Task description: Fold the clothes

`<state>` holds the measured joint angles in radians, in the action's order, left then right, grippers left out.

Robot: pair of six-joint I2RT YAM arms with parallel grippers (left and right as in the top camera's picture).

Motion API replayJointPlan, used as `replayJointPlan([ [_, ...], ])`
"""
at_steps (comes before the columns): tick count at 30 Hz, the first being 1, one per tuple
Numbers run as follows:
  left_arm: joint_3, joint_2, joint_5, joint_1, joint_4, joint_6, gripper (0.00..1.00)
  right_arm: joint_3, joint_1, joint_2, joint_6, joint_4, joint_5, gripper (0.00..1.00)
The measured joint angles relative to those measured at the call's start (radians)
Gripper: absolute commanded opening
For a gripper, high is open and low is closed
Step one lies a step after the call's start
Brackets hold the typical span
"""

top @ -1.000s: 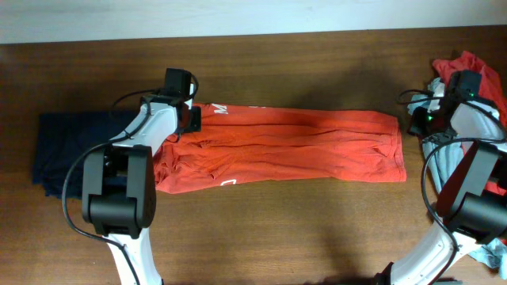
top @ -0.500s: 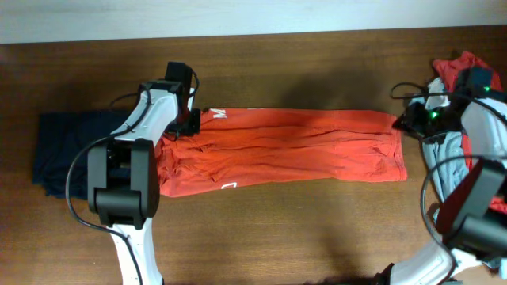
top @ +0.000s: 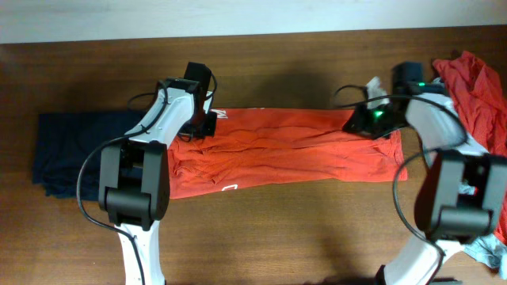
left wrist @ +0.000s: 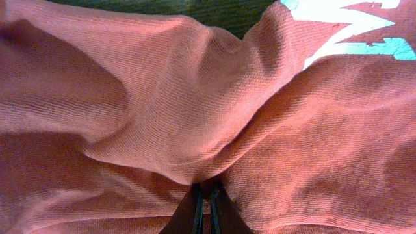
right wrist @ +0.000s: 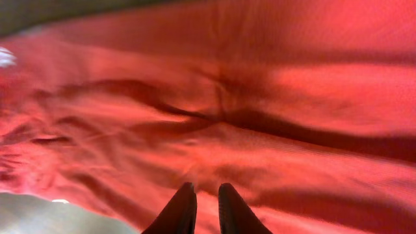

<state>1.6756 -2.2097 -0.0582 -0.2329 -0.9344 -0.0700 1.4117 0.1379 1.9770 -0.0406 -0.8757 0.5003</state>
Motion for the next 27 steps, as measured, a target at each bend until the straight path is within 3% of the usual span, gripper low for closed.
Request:
replayJointPlan([
  [5, -0.014, -0.005, -0.009, 0.0, 0.032, 0.002, 0.06, -0.006, -0.015, 0.079, -0.016, -0.006, -0.065, 0.11],
  [13, -0.053, 0.005, -0.034, -0.004, 0.075, 0.002, 0.05, -0.003, 0.017, 0.094, -0.063, -0.062, -0.277, 0.1],
  [27, -0.068, 0.013, -0.043, -0.005, 0.09, 0.002, 0.05, 0.011, 0.238, 0.094, -0.067, -0.113, -0.302, 0.12],
])
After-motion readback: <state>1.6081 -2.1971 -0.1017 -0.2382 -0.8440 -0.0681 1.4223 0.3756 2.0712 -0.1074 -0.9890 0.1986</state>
